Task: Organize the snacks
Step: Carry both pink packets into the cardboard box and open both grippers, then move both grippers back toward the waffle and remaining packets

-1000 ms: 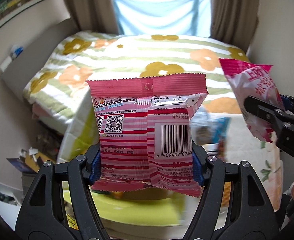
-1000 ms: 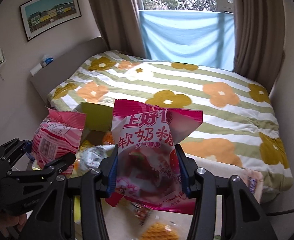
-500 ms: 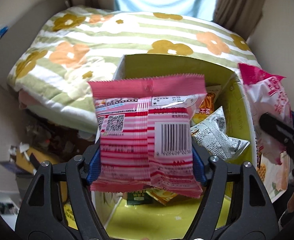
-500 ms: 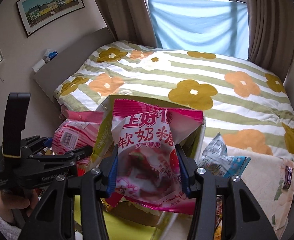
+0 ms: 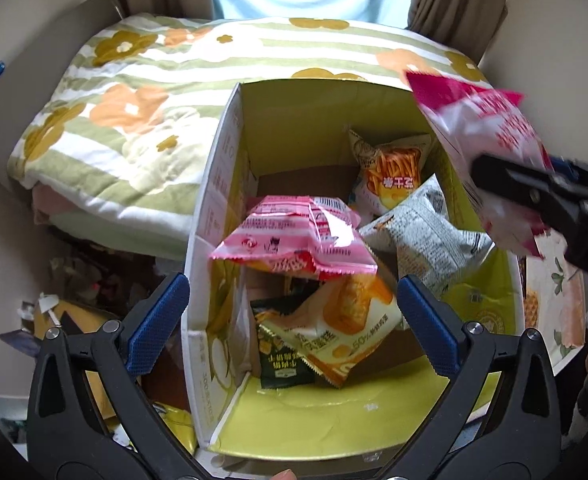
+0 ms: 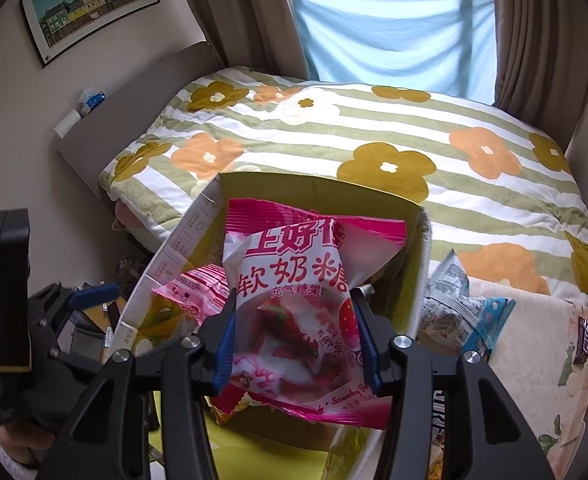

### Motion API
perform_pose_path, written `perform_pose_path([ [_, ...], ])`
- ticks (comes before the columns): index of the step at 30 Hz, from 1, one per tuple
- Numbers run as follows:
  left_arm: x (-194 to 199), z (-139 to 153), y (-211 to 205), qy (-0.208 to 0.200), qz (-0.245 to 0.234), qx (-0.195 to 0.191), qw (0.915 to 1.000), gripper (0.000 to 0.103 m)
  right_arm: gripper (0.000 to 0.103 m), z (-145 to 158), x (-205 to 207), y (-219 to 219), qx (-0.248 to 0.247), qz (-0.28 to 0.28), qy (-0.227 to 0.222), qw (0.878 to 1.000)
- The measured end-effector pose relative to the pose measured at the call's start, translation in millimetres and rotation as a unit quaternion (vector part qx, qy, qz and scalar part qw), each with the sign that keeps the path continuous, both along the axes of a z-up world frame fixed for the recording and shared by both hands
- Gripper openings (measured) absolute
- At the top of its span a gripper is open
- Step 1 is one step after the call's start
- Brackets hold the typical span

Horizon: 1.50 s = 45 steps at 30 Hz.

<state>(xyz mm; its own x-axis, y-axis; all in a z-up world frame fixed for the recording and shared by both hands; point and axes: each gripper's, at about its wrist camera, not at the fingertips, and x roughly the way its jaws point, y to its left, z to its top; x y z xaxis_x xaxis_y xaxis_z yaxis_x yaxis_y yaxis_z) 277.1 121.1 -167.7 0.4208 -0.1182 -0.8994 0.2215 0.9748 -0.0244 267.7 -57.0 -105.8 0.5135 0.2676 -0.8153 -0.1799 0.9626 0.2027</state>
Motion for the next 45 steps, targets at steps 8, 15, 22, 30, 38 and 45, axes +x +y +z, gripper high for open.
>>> perform_pose_path([
  [8,-19,2,6,-0.002,0.008,0.004,1.0000,0.103,0.103,13,1,22,0.018,0.027,-0.042,0.999],
  [15,-28,8,0,-0.005,0.004,0.001,1.0000,0.103,0.103,20,-19,15,-0.004,0.019,-0.054,0.998],
  [22,-34,24,-23,-0.025,-0.024,-0.012,0.9993,0.103,0.103,44,-41,-23,-0.026,-0.019,-0.063,0.997],
  [30,-38,35,-57,-0.042,-0.073,-0.028,0.9961,0.103,0.103,61,-73,-83,-0.054,-0.096,-0.066,0.992],
  [38,-48,38,-90,-0.044,-0.104,-0.036,0.9930,0.103,0.103,58,-109,-132,-0.070,-0.146,-0.061,0.985],
  [45,-62,41,-118,-0.051,-0.095,-0.028,0.9938,0.103,0.103,47,-115,-172,-0.070,-0.119,-0.053,0.989],
])
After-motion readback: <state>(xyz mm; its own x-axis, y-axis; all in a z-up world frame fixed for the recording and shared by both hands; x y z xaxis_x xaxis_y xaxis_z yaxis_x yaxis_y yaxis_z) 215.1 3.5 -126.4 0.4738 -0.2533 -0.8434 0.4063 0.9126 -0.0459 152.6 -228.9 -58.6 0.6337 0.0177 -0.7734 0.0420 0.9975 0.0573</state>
